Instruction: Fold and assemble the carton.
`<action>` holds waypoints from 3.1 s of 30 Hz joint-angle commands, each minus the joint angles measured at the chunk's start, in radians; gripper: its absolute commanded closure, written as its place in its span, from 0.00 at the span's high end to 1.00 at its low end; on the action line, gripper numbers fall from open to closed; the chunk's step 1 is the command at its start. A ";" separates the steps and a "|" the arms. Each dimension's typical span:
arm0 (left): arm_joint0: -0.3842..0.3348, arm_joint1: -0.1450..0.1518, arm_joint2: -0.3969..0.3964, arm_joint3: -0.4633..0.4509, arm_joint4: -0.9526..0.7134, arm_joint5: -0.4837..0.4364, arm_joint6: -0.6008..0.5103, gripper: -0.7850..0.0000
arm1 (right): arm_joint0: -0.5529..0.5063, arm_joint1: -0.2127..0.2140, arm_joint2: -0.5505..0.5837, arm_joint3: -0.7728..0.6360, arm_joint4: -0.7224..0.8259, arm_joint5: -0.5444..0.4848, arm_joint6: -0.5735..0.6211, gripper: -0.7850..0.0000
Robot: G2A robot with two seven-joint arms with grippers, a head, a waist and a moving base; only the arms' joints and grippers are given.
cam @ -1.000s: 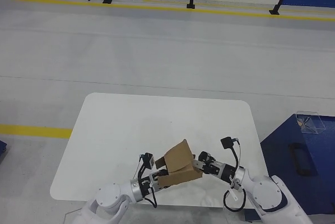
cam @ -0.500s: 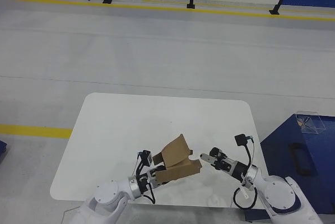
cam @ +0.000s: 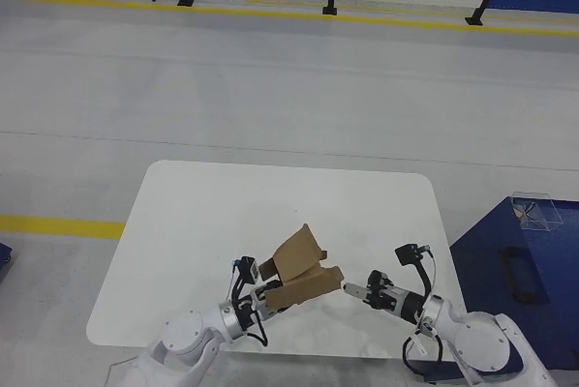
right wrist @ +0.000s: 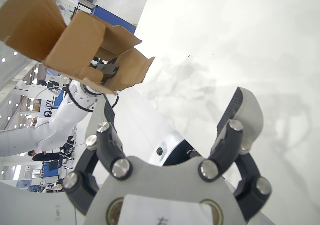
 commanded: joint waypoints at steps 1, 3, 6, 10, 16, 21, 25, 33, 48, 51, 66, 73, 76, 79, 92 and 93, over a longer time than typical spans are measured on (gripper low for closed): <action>0.001 -0.001 0.005 0.001 0.011 -0.004 0.008 0.00 | 0.029 -0.005 -0.035 0.026 -0.002 0.003 -0.007 1.00; 0.001 -0.002 0.010 0.003 0.012 -0.002 0.009 0.00 | 0.055 -0.009 -0.065 0.045 0.001 0.000 -0.010 1.00; -0.001 -0.004 0.014 0.007 0.016 -0.004 0.006 0.00 | 0.085 -0.015 -0.100 0.059 0.000 -0.001 -0.020 1.00; -0.003 -0.005 0.016 0.010 0.015 -0.004 0.002 0.00 | 0.107 -0.021 -0.123 0.062 0.003 -0.008 -0.038 1.00; -0.004 -0.006 0.014 0.012 0.010 -0.004 -0.006 0.00 | 0.121 -0.024 -0.135 0.067 0.013 -0.010 -0.044 1.00; -0.009 -0.007 0.013 0.018 -0.004 0.008 -0.015 0.00 | 0.131 -0.029 -0.158 0.074 -0.025 0.006 -0.067 1.00; -0.016 -0.009 0.013 0.025 -0.007 0.011 -0.016 0.00 | 0.140 -0.030 -0.157 0.075 -0.019 0.006 -0.068 1.00; -0.014 -0.009 0.005 0.025 -0.006 0.009 -0.015 0.00 | 0.132 -0.028 -0.109 0.067 -0.012 0.021 -0.099 1.00; 0.004 -0.008 -0.003 0.018 0.003 -0.008 -0.029 0.00 | 0.161 -0.043 -0.156 0.036 -0.348 0.228 -0.298 1.00; 0.006 -0.007 0.001 0.013 0.019 -0.004 -0.029 0.00 | 0.194 -0.051 -0.203 0.052 -0.400 0.247 -0.294 1.00; 0.002 -0.011 -0.009 0.008 0.003 0.029 0.017 0.00 | 0.186 -0.074 -0.308 -0.010 -0.599 0.324 -0.328 1.00; -0.008 -0.016 -0.004 0.026 -0.008 0.031 0.033 0.00 | 0.168 -0.083 -0.332 -0.027 -0.660 0.350 -0.347 1.00; -0.008 -0.016 -0.001 0.030 -0.003 0.030 0.027 0.00 | 0.169 -0.089 -0.355 -0.026 -0.686 0.360 -0.356 1.00; -0.006 -0.016 0.000 0.032 0.000 0.029 0.024 0.00 | 0.178 -0.097 -0.375 -0.024 -0.704 0.372 -0.359 1.00; 0.011 -0.014 -0.013 0.029 -0.001 0.024 0.009 0.00 | 0.177 -0.116 -0.379 -0.017 -0.703 0.380 -0.372 1.00; 0.012 -0.014 -0.013 0.029 -0.001 0.023 0.009 0.00 | 0.174 -0.117 -0.380 -0.017 -0.696 0.373 -0.369 1.00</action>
